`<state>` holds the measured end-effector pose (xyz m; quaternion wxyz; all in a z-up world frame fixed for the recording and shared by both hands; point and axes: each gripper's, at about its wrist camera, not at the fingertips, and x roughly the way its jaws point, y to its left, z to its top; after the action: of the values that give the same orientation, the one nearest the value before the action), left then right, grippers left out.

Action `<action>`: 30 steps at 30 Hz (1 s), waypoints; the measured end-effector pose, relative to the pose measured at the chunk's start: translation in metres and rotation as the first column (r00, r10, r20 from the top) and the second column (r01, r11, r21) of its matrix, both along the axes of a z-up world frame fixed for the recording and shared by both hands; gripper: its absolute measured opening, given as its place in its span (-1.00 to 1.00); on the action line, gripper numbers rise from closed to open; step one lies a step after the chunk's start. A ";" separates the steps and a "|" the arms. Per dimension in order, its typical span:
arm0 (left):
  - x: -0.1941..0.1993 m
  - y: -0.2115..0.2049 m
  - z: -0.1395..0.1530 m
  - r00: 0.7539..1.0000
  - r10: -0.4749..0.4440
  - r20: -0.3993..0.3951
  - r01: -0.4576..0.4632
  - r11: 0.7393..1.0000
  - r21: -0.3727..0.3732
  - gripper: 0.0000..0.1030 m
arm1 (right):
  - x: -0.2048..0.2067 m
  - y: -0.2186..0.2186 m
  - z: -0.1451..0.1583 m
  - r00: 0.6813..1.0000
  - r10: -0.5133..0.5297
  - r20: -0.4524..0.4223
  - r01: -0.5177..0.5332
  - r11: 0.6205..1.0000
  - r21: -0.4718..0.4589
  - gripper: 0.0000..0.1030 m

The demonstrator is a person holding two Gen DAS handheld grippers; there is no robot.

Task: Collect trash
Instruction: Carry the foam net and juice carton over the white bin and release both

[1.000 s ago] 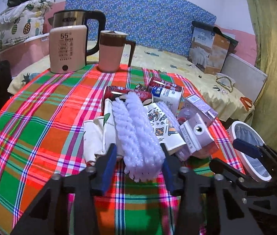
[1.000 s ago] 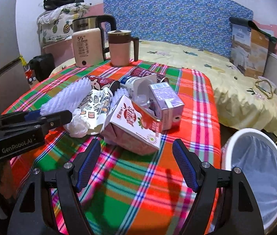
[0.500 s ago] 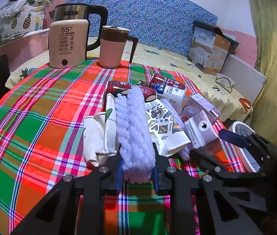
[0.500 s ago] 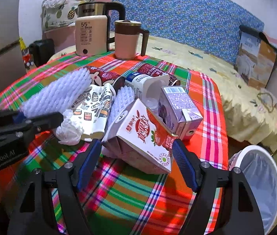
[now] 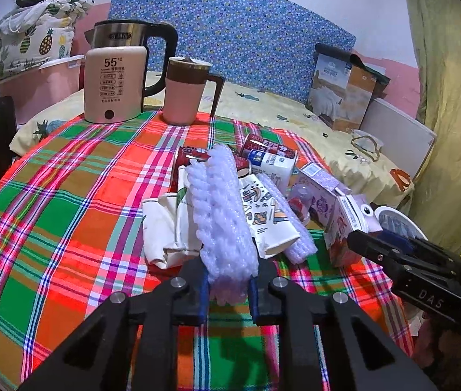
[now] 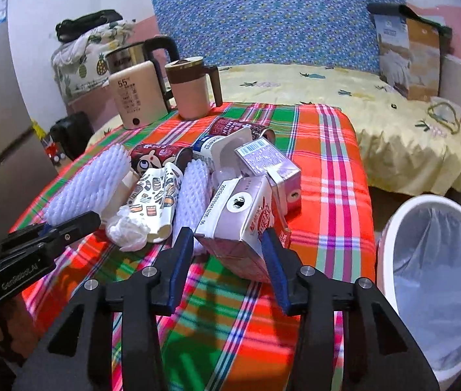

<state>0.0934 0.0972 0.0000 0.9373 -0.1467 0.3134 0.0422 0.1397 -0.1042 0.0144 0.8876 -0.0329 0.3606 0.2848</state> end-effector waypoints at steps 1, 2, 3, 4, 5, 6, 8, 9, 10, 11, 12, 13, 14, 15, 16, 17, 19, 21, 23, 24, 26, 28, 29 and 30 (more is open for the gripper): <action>-0.002 0.000 0.001 1.000 -0.002 0.002 0.002 1.000 -0.004 -0.63 | 0.000 -0.004 0.000 1.000 -0.001 -0.003 0.001 1.000 0.009 -0.12; -0.003 0.000 0.002 1.000 -0.002 0.004 0.002 1.000 -0.005 -0.64 | -0.002 -0.006 0.001 1.000 -0.001 -0.007 0.001 1.000 0.020 -0.12; -0.006 -0.001 0.003 1.000 -0.002 0.007 0.002 1.000 -0.004 -0.63 | -0.004 -0.009 0.002 1.000 -0.004 -0.010 0.004 0.999 0.033 -0.12; -0.008 -0.003 0.005 1.000 -0.004 0.010 0.004 1.000 -0.003 -0.64 | -0.005 -0.012 0.003 1.000 -0.007 -0.011 0.007 0.999 0.042 -0.13; -0.010 -0.005 0.007 1.000 -0.008 0.012 0.008 1.000 -0.003 -0.64 | -0.007 -0.016 0.003 1.000 -0.013 -0.012 0.014 0.999 0.053 -0.13; -0.012 -0.007 0.009 1.000 -0.013 0.015 0.013 1.000 -0.003 -0.64 | -0.008 -0.018 0.004 1.000 -0.017 -0.013 0.018 0.998 0.059 -0.14; -0.014 -0.012 0.012 1.000 -0.020 0.018 0.020 1.000 0.001 -0.64 | -0.009 -0.023 0.004 1.000 -0.027 -0.016 0.028 0.997 0.074 -0.15; -0.014 -0.015 0.014 0.999 -0.028 0.018 0.028 1.000 0.002 -0.64 | -0.009 -0.026 0.005 0.999 -0.031 -0.017 0.032 0.996 0.081 -0.15; -0.014 -0.018 0.015 0.999 -0.033 0.019 0.033 0.999 0.003 -0.64 | -0.009 -0.029 0.005 0.999 -0.035 -0.020 0.037 0.995 0.090 -0.15; -0.014 -0.021 0.016 0.999 -0.041 0.020 0.041 0.999 0.006 -0.64 | -0.009 -0.033 0.005 0.999 -0.040 -0.023 0.043 0.994 0.098 -0.15; -0.014 -0.025 0.017 0.999 -0.049 0.020 0.049 0.999 0.008 -0.64 | -0.009 -0.035 0.005 0.999 -0.048 -0.023 0.050 0.993 0.106 -0.16; -0.014 -0.030 0.018 0.998 -0.061 0.020 0.060 0.998 0.010 -0.64 | -0.010 -0.038 0.005 0.998 -0.053 -0.020 0.055 0.992 0.110 -0.16; -0.012 -0.033 0.019 0.997 -0.070 0.020 0.070 0.997 0.010 -0.64 | -0.010 -0.041 0.006 0.998 -0.061 -0.017 0.062 0.991 0.116 -0.17; -0.011 -0.038 0.020 0.997 -0.081 0.019 0.081 0.997 0.011 -0.64 | -0.010 -0.045 0.006 0.998 -0.066 -0.015 0.067 0.990 0.121 -0.17; -0.009 -0.044 0.021 0.995 -0.095 0.019 0.095 0.995 0.011 -0.64 | -0.010 -0.048 0.007 0.997 -0.072 -0.012 0.073 0.989 0.126 -0.17; -0.007 -0.048 0.022 0.994 -0.107 0.019 0.107 0.994 0.011 -0.64 | -0.009 -0.051 0.008 0.997 -0.081 -0.009 0.081 0.988 0.132 -0.17; -0.003 -0.058 0.023 0.991 -0.131 0.019 0.131 0.991 0.011 -0.64 | -0.009 -0.058 0.008 0.996 -0.093 -0.006 0.093 0.986 0.140 -0.17; 0.002 -0.069 0.025 0.987 -0.159 0.023 0.159 0.987 0.011 -0.64 | -0.005 -0.064 0.011 0.994 -0.108 -0.003 0.107 0.982 0.154 -0.17; 0.008 -0.078 0.027 0.982 -0.186 0.025 0.186 0.983 0.006 -0.64 | -0.004 -0.072 0.014 0.992 -0.126 0.009 0.123 0.978 0.167 -0.17; 0.011 -0.083 0.028 0.980 -0.199 0.025 0.199 0.980 0.005 -0.64 | -0.004 -0.077 0.016 0.991 -0.136 0.017 0.131 0.977 0.171 -0.17; 0.018 -0.097 0.030 0.973 -0.231 0.025 0.231 0.973 0.007 -0.64 | -0.002 -0.088 0.018 0.987 -0.161 0.032 0.152 0.972 0.179 -0.17; 0.026 -0.111 0.031 0.963 -0.268 0.026 0.268 0.963 0.005 -0.64 | -0.001 -0.101 0.020 0.980 -0.194 0.041 0.184 0.966 0.183 -0.17; 0.030 -0.118 0.031 0.958 -0.285 0.024 0.285 0.959 0.004 -0.64 | 0.000 -0.108 0.019 0.977 -0.210 0.042 0.199 0.963 0.183 -0.17; 0.034 -0.126 0.031 0.953 -0.304 0.021 0.304 0.953 0.002 -0.64 | 0.001 -0.114 0.018 0.974 -0.224 0.042 0.213 0.960 0.183 -0.17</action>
<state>0.1275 -0.0283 0.0314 0.9358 -0.0979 0.3223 -0.1042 0.1408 -0.2181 0.0328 0.9238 0.0775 0.3073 0.2150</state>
